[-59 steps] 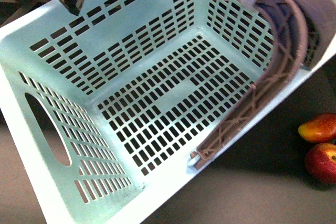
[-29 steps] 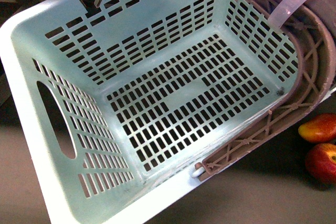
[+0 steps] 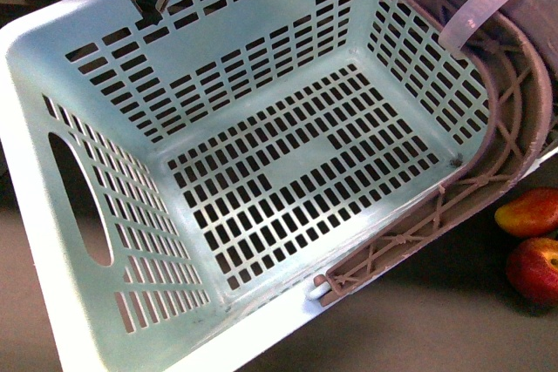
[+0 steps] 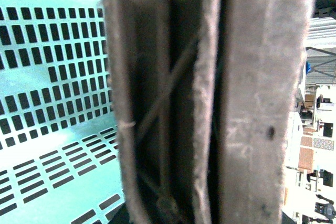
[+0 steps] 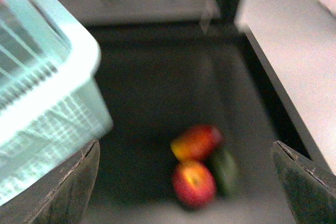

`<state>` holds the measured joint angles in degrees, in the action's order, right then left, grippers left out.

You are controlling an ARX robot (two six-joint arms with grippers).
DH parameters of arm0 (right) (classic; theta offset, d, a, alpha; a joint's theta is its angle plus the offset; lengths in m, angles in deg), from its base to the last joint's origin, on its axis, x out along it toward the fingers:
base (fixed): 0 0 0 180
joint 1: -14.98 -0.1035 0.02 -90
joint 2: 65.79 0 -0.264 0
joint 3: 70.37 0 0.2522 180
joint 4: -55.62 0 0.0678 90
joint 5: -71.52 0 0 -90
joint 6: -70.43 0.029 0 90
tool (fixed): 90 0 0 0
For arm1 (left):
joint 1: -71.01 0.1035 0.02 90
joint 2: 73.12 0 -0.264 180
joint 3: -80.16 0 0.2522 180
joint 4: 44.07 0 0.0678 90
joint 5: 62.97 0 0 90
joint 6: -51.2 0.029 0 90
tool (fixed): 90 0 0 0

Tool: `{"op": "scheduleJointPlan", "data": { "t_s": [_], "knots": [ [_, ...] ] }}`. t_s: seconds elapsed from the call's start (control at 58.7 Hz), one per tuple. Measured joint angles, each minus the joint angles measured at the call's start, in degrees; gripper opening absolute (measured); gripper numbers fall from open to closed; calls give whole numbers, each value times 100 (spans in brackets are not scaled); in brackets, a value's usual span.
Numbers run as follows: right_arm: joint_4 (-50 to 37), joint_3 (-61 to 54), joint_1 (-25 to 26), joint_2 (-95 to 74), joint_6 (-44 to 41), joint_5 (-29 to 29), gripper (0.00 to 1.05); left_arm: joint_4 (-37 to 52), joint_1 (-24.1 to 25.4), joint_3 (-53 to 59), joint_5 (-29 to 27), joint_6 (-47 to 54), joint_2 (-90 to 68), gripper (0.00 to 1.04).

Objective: Pick apple with right arm and hold basket with left

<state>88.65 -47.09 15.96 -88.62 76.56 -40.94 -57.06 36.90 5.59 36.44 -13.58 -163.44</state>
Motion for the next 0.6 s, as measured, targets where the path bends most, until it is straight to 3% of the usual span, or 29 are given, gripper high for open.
{"op": "scheduleJointPlan", "data": {
  "t_s": [0.256, 0.426, 0.597],
  "knots": [
    [-1161, 46, 625, -1394, 0, 426, 96, 0, 2, 0, -13, 11, 0, 15],
    [-2240, 197, 562, -2907, 35, 387, 96, 0, 2, 0, -13, 17, 0, 15],
    [-4144, 691, 452, -5637, -271, 428, 96, 0, 2, 0, 2, 15, 0, 15]
  ]
}}
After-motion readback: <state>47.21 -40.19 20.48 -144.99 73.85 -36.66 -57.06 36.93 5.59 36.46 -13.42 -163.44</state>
